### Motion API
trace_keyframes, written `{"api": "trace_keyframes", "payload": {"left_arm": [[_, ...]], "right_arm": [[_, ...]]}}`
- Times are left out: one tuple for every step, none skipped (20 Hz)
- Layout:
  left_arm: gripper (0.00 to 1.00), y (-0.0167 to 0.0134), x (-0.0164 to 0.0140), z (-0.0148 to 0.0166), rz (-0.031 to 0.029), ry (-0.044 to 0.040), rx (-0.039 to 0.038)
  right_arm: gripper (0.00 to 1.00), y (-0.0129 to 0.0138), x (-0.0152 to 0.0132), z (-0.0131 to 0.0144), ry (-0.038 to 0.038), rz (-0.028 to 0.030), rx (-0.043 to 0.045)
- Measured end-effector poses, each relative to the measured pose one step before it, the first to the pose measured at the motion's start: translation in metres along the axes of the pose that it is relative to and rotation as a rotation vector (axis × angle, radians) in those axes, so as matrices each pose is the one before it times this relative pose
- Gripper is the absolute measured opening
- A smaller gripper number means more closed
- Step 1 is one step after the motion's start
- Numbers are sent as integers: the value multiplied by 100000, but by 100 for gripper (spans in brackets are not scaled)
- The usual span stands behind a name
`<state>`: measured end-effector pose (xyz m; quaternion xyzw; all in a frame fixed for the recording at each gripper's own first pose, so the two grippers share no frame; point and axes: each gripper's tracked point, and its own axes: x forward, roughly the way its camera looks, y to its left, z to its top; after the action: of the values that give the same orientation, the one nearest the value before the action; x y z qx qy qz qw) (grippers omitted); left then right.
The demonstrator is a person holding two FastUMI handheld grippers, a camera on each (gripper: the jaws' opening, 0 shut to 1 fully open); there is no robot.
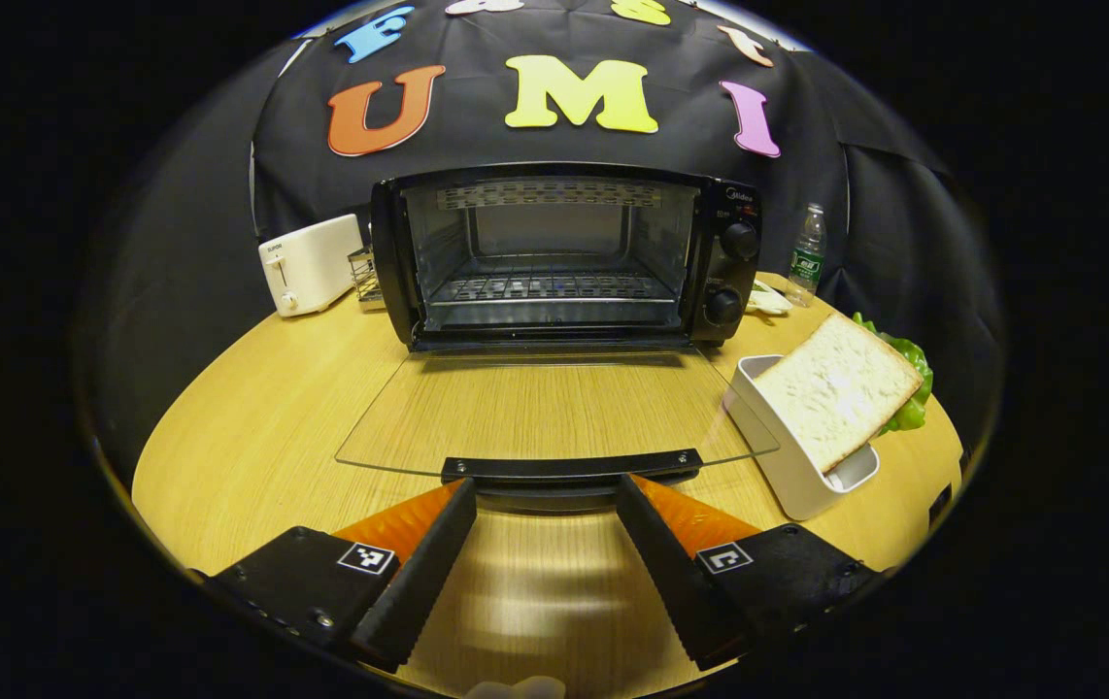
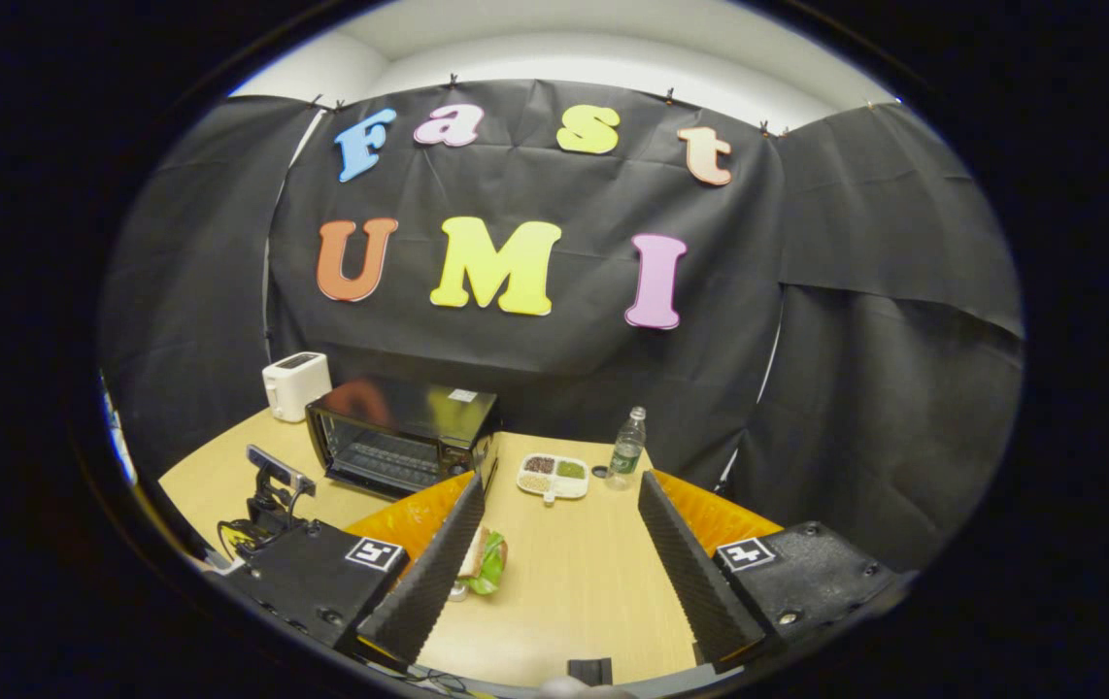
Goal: Open the electric oven with the left hand, put the food in, and close the electric oven.
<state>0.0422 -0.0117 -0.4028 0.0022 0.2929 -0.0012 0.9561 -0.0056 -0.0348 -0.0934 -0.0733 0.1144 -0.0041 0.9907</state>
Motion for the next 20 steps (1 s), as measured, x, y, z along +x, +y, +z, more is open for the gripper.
{"api": "trace_keyframes", "payload": {"left_arm": [[88, 41, -71, 184, 207, -391, 153], [95, 12, -343, 542, -235, -1459, -319], [96, 111, -359, 748, 131, -1874, 109], [96, 113, -601, 638, 32, -1387, 393], [95, 27, -692, 1022, 54, -2106, 531], [96, 61, -995, 1148, -356, -2393, 148], [96, 58, -1022, 1343, -344, -2752, -229], [96, 34, -1105, 1374, -453, -2800, -84], [96, 12, -1132, 1566, -1027, -2866, -257], [96, 133, -1271, 1539, -351, -3194, 32], [96, 199, -1233, 1649, -262, -3264, 314], [96, 263, -1522, 1629, 109, -3480, 306], [96, 166, -1296, 1839, -496, -3599, -493], [96, -1, -1187, 1395, -373, -2524, -1471], [96, -106, -1205, 1734, -1051, -3492, -1308], [96, 112, -1091, 1520, -23, -3057, -1005], [95, 97, -1074, 1351, 442, -2319, -68], [95, 229, -909, 1494, 684, -2962, 25], [95, 71, -784, 1291, 866, -1892, -502], [95, 184, -589, 1090, 1084, -2244, -481]], "right_arm": [[99, -78, 51, 26, -237, 203, 305], [99, 17, 124, 88, -13, 141, 83], [99, -131, 70, -94, 27, -42, -58], [99, -182, 87, -53, 157, -105, -82], [99, -3, 258, -277, 208, 208, 272], [99, 31, 268, -367, 758, 319, 346], [99, 56, 377, -662, 1086, 562, 481], [99, 97, 382, -857, 1505, 651, 531], [99, 263, 500, -1033, 2016, 1160, 410], [99, 277, 502, -1250, 2587, 1303, 554], [99, 487, 631, -1284, 2505, 1761, 951], [99, 392, 722, -1246, 3065, 1161, 721], [99, 199, 885, -1369, 2443, 1187, 1334], [99, 317, 965, -1266, 2791, 1155, 2031], [99, 378, 1063, -1675, 3434, 1452, 3330], [99, 468, 1154, -1413, 3603, 2294, 4618], [99, 402, 1507, -1416, 4140, 2223, 4262], [99, 198, 1355, -1239, 4106, 2502, 4152], [99, 208, 1686, -874, 4266, 2289, 3223], [94, 56, 1382, -707, 3195, 2228, 3596]]}}
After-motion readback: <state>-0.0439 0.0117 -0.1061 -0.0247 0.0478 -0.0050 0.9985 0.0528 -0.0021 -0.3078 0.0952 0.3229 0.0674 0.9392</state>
